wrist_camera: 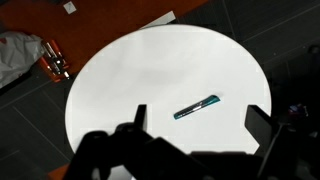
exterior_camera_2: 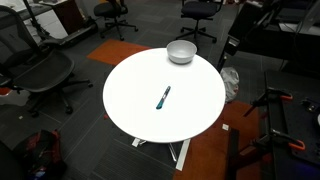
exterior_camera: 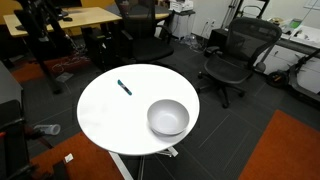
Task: Place the marker inside the grey bowl
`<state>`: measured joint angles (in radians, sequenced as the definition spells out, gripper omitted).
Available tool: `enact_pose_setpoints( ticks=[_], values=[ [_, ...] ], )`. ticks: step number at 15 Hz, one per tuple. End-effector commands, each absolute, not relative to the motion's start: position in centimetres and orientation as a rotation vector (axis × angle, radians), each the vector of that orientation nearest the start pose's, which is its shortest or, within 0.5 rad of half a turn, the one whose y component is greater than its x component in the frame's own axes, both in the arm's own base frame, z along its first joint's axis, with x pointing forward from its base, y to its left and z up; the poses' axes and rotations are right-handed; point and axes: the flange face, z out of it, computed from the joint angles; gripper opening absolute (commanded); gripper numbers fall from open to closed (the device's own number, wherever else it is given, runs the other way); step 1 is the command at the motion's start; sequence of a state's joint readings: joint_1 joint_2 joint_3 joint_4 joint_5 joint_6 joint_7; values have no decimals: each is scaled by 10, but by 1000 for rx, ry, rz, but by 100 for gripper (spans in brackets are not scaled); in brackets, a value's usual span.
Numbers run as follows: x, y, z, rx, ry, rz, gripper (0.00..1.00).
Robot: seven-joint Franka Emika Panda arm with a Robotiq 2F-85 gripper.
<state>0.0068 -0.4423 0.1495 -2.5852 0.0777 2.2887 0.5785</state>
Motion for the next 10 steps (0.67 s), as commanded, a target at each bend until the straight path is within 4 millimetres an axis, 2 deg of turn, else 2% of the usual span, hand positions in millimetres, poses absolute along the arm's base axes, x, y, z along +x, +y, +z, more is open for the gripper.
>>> enact_pose_setpoints(
  ticks=[1, 5, 6, 10],
  values=[
    [423, 69, 398, -2903, 900, -199, 100],
    [439, 72, 372, -2814, 1010, -177, 100],
    [428, 68, 380, -2869, 950, -188, 100],
    [435, 68, 367, -2852, 969, -164, 100]
  ],
)
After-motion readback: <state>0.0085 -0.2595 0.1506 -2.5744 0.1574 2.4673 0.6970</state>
